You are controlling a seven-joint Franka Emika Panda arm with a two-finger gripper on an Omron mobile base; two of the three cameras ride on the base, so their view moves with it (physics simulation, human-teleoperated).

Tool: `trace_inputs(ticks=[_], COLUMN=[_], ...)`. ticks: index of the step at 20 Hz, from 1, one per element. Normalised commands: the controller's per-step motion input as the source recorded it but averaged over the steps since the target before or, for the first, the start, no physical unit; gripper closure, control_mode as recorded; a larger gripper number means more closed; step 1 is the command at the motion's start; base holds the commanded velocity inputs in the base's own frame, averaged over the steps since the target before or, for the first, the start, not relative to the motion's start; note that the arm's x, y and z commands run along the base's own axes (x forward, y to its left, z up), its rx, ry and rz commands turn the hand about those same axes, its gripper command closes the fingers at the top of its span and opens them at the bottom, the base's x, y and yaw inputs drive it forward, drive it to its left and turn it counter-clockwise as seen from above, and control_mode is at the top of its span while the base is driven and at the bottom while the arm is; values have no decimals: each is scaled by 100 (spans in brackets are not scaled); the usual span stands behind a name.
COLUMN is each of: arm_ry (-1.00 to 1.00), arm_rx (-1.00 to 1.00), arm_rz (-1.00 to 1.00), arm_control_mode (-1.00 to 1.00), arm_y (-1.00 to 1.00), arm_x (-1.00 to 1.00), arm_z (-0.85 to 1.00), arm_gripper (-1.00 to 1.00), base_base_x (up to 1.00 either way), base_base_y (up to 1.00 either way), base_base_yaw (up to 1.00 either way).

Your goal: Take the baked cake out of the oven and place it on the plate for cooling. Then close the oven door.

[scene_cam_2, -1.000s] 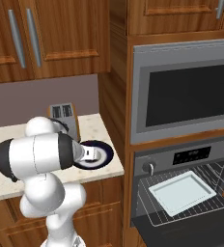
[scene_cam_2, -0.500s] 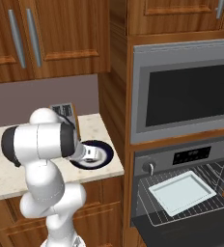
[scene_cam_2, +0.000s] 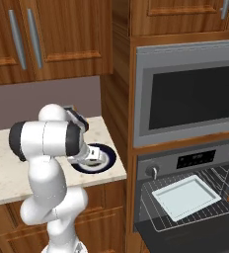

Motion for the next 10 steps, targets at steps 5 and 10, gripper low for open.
trace_inputs(ticks=[5, 10], arm_ry=[14, 10], arm_rx=[0, 0], arm_rz=[0, 0], arm_control_mode=[-100, -100], arm_y=[-11, -7], arm_x=[35, 32], arm_z=[24, 8], arm_gripper=[100, 100], base_base_x=[0, 0], base_base_y=[0, 0], base_base_yaw=[0, 0])
